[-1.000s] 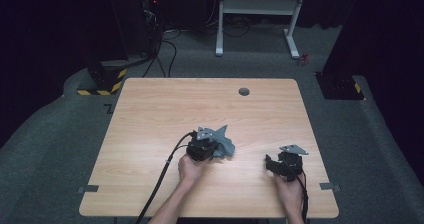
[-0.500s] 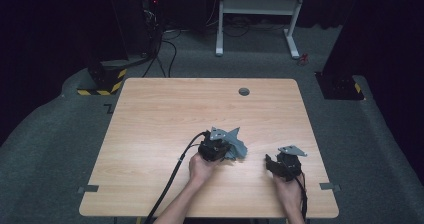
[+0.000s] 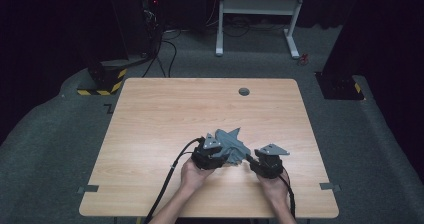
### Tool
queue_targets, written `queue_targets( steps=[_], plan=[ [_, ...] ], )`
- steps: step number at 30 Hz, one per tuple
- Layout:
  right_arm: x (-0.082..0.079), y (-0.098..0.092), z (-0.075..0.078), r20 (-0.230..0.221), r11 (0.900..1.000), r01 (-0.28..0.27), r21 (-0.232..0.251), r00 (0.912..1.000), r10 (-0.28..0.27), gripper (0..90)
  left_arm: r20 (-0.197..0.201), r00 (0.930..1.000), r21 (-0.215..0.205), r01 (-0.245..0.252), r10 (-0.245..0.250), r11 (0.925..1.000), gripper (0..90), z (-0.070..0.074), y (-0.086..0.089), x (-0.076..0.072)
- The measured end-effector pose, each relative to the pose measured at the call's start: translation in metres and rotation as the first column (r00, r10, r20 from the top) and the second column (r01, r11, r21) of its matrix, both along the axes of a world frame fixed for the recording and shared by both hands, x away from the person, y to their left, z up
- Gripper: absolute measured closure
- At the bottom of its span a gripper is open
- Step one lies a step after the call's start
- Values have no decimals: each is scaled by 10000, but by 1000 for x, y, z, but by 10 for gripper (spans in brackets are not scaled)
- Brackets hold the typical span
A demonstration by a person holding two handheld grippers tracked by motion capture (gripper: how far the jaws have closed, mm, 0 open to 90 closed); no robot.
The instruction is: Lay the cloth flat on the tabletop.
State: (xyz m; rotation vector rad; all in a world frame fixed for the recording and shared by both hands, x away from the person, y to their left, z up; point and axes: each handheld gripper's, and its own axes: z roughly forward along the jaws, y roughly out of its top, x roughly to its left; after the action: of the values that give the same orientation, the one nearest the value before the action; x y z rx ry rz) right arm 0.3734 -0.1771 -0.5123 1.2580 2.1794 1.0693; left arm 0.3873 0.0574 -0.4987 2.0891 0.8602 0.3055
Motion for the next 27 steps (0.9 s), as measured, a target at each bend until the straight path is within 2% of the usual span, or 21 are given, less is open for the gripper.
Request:
queue_targets(
  steps=[1,2,3,4,5,7,8,9,10,11,12,14,17,18,21,22,26,27],
  plan=[
    [1,3,1,53,9999,-149,-86,9999,150,584,0,10000,0,0,0,10000,570,0,0,0],
    [2,7,1,-10,9996,-245,-140,9997,245,586,127,9999,359,20,-24,9994,573,-3,-5,-2],
    [5,10,1,-43,9992,-341,-228,9994,340,594,127,9999,359,20,-24,9994,590,-3,-5,-2],
    [5,10,1,-43,9992,-341,-228,9994,340,594,173,9999,564,-10,1,9984,590,-5,-7,-2],
    [9,16,0,-157,9988,-347,-359,9993,342,617,204,9997,816,-129,113,9966,662,-8,-8,-1],
    [12,18,-1,-300,9982,-390,-455,9988,376,639,275,9995,881,-208,184,9959,810,-9,-8,0],
    [19,23,-4,-597,9953,-452,-855,9974,401,705,461,9987,1183,-288,235,9926,868,-10,-8,-1],
    [19,23,-4,-597,9953,-452,-855,9974,401,705,461,9987,1183,-288,235,9926,891,-10,-8,-1],
    [23,25,-5,-611,9923,-594,-1088,9967,530,839,497,9986,1210,-256,197,9923,896,-8,-6,-1],
    [23,25,-5,-611,9923,-594,-1088,9967,530,839,584,9981,1169,-257,190,9928,896,-7,-5,-3],
    [23,25,-4,-631,9914,-613,-1159,9965,542,880,695,9974,1148,-265,186,9930,898,-4,-2,-4],
    [23,24,-1,-643,9906,-692,-1178,9960,619,887,799,9964,955,-361,285,9948,900,0,6,-5],
    [23,22,7,-532,9919,-728,-1042,9963,675,884,751,9955,649,-627,577,9959,900,6,22,-6],
    [23,21,11,-519,9928,-736,-945,9963,689,883,695,9944,535,-839,801,9950,900,9,34,-6],
    [27,22,16,-513,9921,-811,-959,9958,765,882,617,9931,589,-1038,1001,9929,900,9,44,-5],
    [28,24,19,-485,9920,-850,-934,9956,808,882,450,9915,728,-1251,1220,9895,900,6,53,-3],
    [31,30,26,-372,9906,-1034,-896,9943,1004,880,102,9891,911,-1470,1467,9849,900,1,64,-1],
    [34,35,30,-380,9890,-1199,-872,9924,1169,880,-93,9870,796,-1592,1604,9840,894,-1,70,-1]
  ],
)
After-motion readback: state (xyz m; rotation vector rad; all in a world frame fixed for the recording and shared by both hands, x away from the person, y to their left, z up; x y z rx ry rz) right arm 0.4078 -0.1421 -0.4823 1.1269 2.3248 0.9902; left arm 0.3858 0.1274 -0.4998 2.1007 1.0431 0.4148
